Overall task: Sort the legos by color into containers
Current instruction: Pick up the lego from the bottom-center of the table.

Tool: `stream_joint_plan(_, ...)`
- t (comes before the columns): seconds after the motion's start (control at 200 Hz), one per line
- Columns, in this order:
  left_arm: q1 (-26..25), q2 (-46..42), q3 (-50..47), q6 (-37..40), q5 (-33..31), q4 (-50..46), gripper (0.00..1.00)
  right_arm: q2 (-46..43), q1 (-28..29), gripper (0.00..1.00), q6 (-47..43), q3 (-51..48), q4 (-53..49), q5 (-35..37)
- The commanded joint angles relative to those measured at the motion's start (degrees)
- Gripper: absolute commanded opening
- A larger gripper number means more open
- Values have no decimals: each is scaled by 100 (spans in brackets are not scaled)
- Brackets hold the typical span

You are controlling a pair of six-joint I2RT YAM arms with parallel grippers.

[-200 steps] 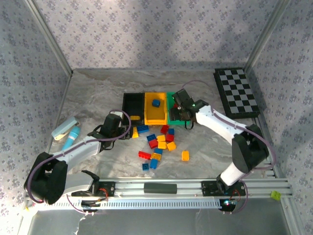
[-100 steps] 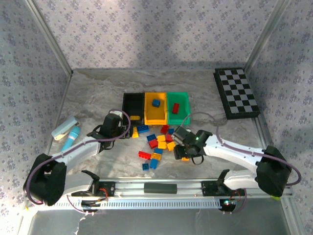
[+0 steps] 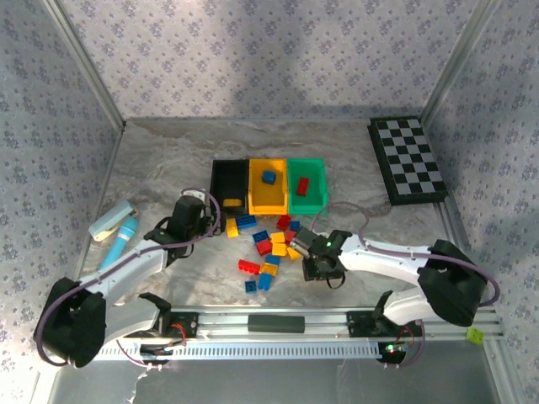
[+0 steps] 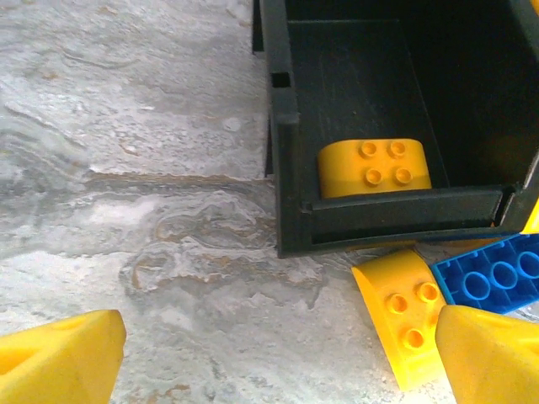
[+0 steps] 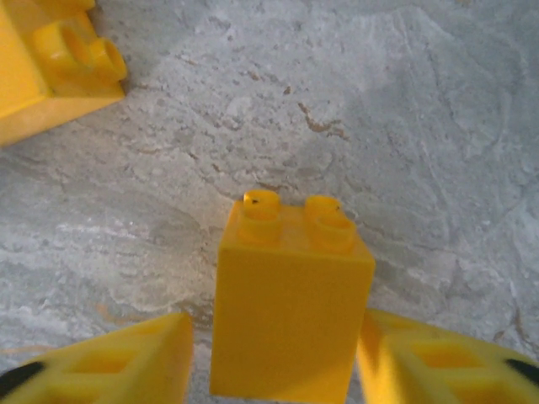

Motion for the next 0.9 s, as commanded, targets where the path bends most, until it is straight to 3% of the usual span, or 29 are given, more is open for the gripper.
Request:
stream_joint_plan(0.0, 97, -294, -125, -109, -200, -56, 93, 23, 100, 42, 89, 104, 53, 201)
stream_joint_plan(0.24, 439, -825, -352, -455, -161, -148, 90, -379, 582, 35, 435, 446, -359, 766)
stream_joint_plan(0.4, 818, -1048, -550, -707, 137, -111, 88, -73, 674, 34, 329, 962, -250, 864)
stream_joint_plan(0.635, 1234, -1017, -673, -912, 686, -54, 87, 1448, 728, 34, -505, 2828, -353, 979)
stream_joint_plan(0.895, 1460, -1019, -733, -989, 877, -40, 87, 3518, 187, 34, -1722, 5699, -578, 625)
